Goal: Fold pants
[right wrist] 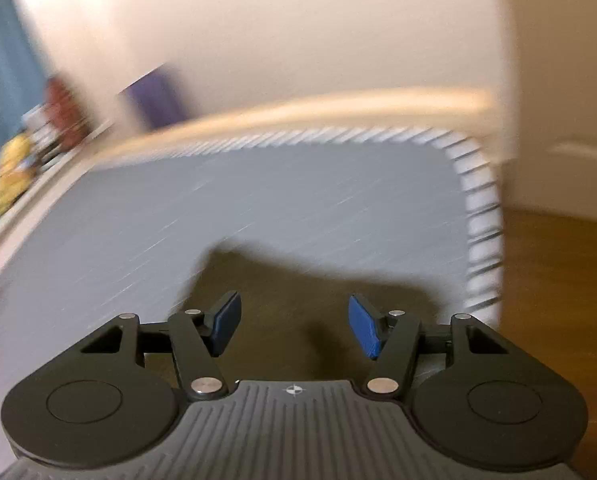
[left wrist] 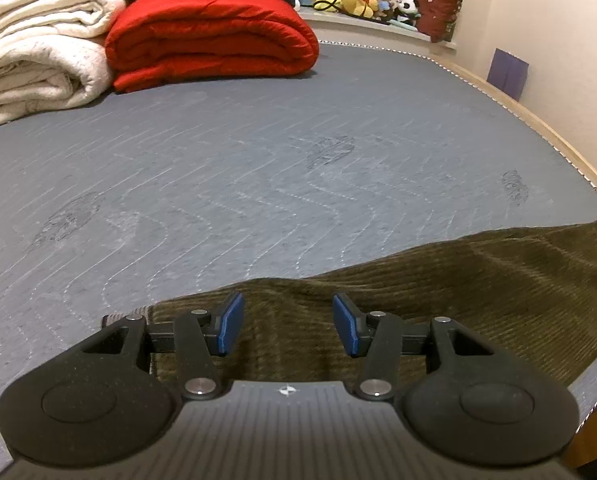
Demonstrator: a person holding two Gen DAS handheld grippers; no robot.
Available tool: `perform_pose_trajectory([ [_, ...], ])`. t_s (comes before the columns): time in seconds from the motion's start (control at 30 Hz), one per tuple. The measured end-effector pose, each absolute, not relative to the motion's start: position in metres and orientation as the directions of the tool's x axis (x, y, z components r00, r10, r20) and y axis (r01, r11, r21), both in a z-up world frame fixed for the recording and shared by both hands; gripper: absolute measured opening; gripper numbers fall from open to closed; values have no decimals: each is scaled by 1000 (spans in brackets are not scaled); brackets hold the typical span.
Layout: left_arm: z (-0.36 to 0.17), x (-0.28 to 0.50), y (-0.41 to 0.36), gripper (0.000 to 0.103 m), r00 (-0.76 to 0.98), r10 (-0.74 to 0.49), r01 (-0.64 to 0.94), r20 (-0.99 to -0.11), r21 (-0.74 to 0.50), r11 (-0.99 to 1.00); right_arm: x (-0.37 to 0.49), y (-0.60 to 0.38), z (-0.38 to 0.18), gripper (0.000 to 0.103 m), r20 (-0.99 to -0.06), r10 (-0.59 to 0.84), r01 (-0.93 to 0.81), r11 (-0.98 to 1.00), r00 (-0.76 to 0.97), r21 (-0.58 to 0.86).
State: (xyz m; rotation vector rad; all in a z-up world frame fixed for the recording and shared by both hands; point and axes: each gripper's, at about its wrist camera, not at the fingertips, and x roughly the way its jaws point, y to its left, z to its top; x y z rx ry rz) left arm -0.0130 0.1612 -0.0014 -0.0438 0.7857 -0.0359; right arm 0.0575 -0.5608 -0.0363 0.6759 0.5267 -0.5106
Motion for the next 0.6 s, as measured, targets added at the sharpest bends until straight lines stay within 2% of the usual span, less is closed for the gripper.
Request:
perform_pose_trajectory([
  [0.17, -2, -17, 170, 55, 706, -31, -3, -708, -47, 999, 116, -526, -49, 62, -631, -66, 448, 761, 773, 470],
  [0.47, -11, -13, 174, 55, 698, -34, 27, -716, -21, 999, 171, -520, -76, 61, -691, -94, 508, 750, 716, 424],
  [0.53, -14, -10, 175, 55, 694, -28, 28, -719, -11, 1000, 179, -518, -79, 58, -695, -114, 513, 760, 710, 400],
  [0.57, -15, -9, 175, 55, 692, -26, 31, -721, -6, 1000, 183, -517, -80, 46, -700, -133, 521, 766, 702, 377],
  [0.6, -17, -7, 175, 55, 691, -25, 34, -723, -2, 999, 188, -516, -80, 19, -713, -165, 535, 777, 682, 333],
])
